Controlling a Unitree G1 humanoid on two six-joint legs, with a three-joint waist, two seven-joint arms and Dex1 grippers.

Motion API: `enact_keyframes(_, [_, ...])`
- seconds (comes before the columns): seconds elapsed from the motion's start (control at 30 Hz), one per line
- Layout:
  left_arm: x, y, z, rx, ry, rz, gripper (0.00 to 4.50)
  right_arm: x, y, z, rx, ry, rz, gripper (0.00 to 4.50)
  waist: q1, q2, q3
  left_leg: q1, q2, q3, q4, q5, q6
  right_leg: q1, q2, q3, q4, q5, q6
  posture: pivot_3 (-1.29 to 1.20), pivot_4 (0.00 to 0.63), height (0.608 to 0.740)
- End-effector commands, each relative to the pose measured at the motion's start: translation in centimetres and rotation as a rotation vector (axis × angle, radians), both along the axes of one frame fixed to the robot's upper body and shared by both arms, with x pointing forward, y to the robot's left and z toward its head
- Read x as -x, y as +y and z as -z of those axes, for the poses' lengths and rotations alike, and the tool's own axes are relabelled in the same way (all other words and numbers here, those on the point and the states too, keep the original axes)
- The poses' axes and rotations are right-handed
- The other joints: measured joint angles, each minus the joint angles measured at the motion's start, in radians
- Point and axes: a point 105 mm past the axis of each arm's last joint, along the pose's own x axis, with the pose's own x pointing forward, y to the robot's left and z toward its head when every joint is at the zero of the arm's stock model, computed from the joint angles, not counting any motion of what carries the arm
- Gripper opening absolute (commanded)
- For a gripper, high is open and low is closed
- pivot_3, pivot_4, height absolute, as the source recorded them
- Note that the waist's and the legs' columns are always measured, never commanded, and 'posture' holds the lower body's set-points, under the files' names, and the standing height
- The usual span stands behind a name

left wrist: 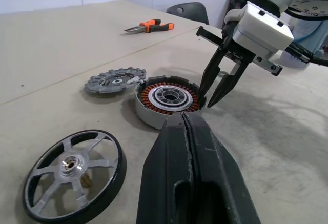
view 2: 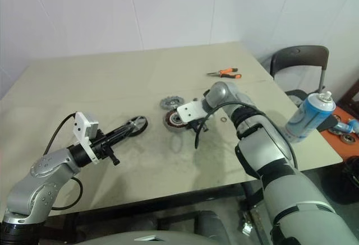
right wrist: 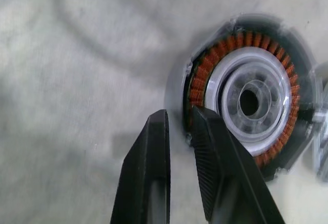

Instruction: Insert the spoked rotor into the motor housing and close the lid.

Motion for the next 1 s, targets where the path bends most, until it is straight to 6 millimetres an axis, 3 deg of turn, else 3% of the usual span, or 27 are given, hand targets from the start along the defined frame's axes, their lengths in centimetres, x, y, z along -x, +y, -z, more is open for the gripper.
enact_keyframes(0.03, [-0.2, 0.0, -0.5, -0.005, -0.044, -0.001, 0.00, -0.2, -0.2, -1.0, 0.038, -0.037, -0.041, 0.02, 0.000, 0.000, 0.000, 0.000, 0.000, 0.000, 0.000, 0.000, 0.000, 0.000, 0.000, 0.000, 0.000, 0.000, 0.000, 0.00, 0.000, 0.740])
enact_keyframes(0.3, [-0.5, 0.0, -0.2, -0.007, -0.049, -0.004, 0.00, 0.3, 1.0, -3.3, 0.006, 0.009, -0.104, 0.02, -0.001, 0.001, 0.000, -0.001, 0.000, 0.000, 0.000, 0.000, 0.000, -0.001, 0.001, -0.001, 0.000, 0.000, 0.001, 0.00, 0.000, 0.740])
enact_keyframes(0.53, [-0.7, 0.0, 0.0, -0.005, -0.052, 0.001, 0.00, 1.6, 1.0, -5.3, -0.039, 0.172, -0.048, 0.02, 0.001, 0.002, 0.001, -0.002, 0.001, -0.001, 0.000, 0.000, 0.000, -0.002, 0.000, -0.001, 0.000, 0.000, 0.001, 0.00, 0.000, 0.740])
enact_keyframes(0.8, [-1.0, -0.4, 0.0, 0.000, -0.055, 0.013, 0.00, 4.5, -0.7, -2.8, 0.031, 0.282, -0.046, 0.02, 0.006, 0.002, 0.001, -0.002, 0.000, -0.001, -0.001, 0.000, 0.000, -0.002, -0.001, -0.001, 0.000, 0.000, 0.000, 0.00, 0.000, 0.740])
enact_keyframes(1.0, [-0.9, -0.7, -0.4, 0.000, -0.059, 0.019, 0.00, 5.3, -0.3, -2.6, 0.032, 0.323, -0.038, 0.02, 0.003, 0.002, 0.001, -0.002, 0.001, -0.001, 0.000, 0.000, 0.000, -0.003, 0.000, -0.001, 0.000, 0.000, 0.000, 0.00, 0.000, 0.740])
